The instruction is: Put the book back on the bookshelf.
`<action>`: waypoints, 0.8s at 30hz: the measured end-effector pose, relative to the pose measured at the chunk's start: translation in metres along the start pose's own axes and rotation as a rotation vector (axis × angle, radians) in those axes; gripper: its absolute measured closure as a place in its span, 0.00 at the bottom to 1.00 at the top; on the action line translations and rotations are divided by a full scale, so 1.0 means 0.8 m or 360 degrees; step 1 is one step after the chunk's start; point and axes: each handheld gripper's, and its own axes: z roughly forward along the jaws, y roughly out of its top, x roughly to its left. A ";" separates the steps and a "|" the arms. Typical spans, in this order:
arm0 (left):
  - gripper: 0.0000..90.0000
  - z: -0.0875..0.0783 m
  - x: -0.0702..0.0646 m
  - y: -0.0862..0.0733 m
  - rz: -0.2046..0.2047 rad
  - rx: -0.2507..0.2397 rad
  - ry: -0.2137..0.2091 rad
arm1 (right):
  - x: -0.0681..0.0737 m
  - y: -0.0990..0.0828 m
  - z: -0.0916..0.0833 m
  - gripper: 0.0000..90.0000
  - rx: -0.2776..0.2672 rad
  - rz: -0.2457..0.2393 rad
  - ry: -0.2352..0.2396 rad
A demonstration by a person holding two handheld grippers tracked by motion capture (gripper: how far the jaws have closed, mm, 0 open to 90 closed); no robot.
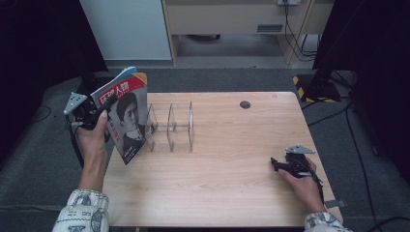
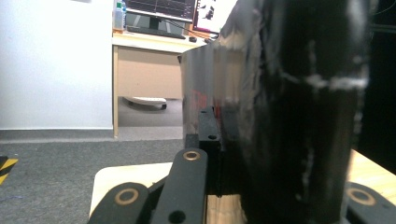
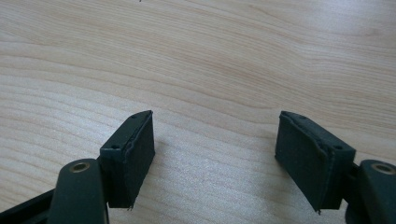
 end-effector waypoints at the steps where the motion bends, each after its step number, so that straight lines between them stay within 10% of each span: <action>1: 0.96 0.000 0.000 -0.001 0.0001 -0.0001 0.0000 | 0.000 0.000 0.000 0.32 0.0000 -0.0001 -0.0001; 24: 0.95 -0.028 -0.013 -0.043 -0.0036 -0.0163 -0.0001 | 0.001 -0.001 -0.001 0.32 -0.0004 -0.0004 0.0002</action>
